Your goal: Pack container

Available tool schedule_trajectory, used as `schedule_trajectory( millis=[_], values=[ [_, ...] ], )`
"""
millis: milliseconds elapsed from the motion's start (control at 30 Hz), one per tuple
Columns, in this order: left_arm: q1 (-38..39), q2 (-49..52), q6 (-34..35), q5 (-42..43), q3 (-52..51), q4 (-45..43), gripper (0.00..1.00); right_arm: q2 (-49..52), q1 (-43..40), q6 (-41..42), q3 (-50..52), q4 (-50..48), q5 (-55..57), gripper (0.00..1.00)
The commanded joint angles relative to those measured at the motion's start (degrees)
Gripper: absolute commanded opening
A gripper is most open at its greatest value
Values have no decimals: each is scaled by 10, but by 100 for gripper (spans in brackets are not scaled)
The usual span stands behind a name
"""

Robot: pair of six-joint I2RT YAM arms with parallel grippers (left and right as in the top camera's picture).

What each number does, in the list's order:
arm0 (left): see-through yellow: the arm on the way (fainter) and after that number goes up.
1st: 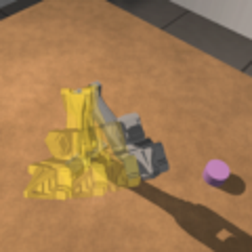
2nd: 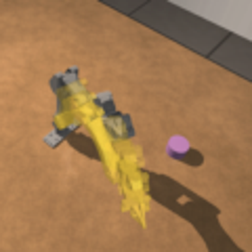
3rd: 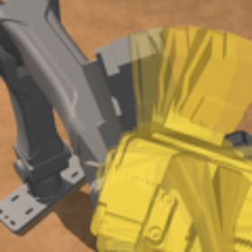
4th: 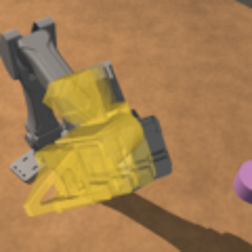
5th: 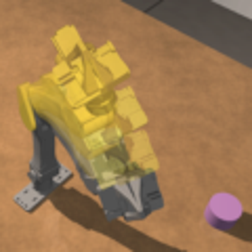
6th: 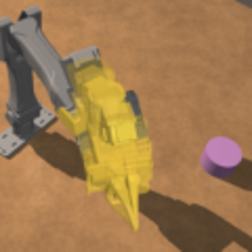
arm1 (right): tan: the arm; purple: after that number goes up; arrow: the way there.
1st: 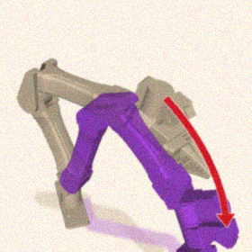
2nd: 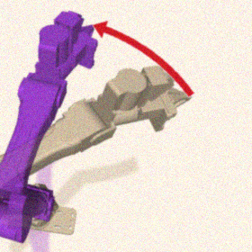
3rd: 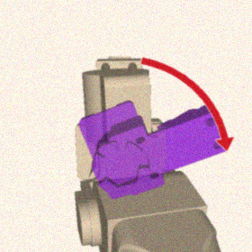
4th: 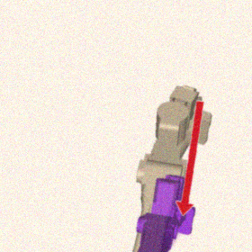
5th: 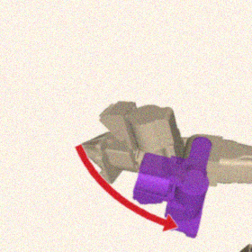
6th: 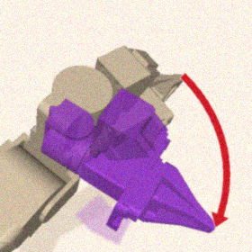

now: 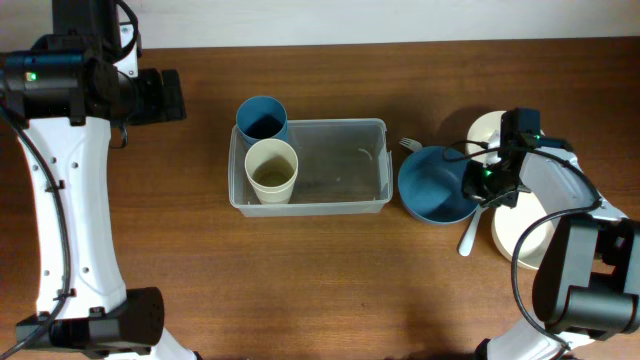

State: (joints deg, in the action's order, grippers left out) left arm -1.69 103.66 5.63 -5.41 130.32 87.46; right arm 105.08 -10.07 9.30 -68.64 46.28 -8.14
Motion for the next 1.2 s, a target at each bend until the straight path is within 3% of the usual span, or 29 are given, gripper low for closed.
schedule_trajectory(
  millis=[0, 33, 367, 867, 1167],
  values=[
    [-2, -1, 4, -6, -1, 0, 100, 5, 4, 2, 3, 0, -19, 8],
    [-2, -1, 4, -6, -1, 0, 100, 5, 4, 2, 3, 0, -24, 4],
    [-2, -1, 4, -6, -1, 0, 100, 5, 3, 3, -15, 34, -37, 4],
    [-2, -1, 4, -6, -1, 0, 100, -2, 3, 2, -154, 187, 43, 4],
    [-2, -1, 4, -6, -1, 0, 100, -2, 3, 0, -150, 201, 38, 4]
  ],
)
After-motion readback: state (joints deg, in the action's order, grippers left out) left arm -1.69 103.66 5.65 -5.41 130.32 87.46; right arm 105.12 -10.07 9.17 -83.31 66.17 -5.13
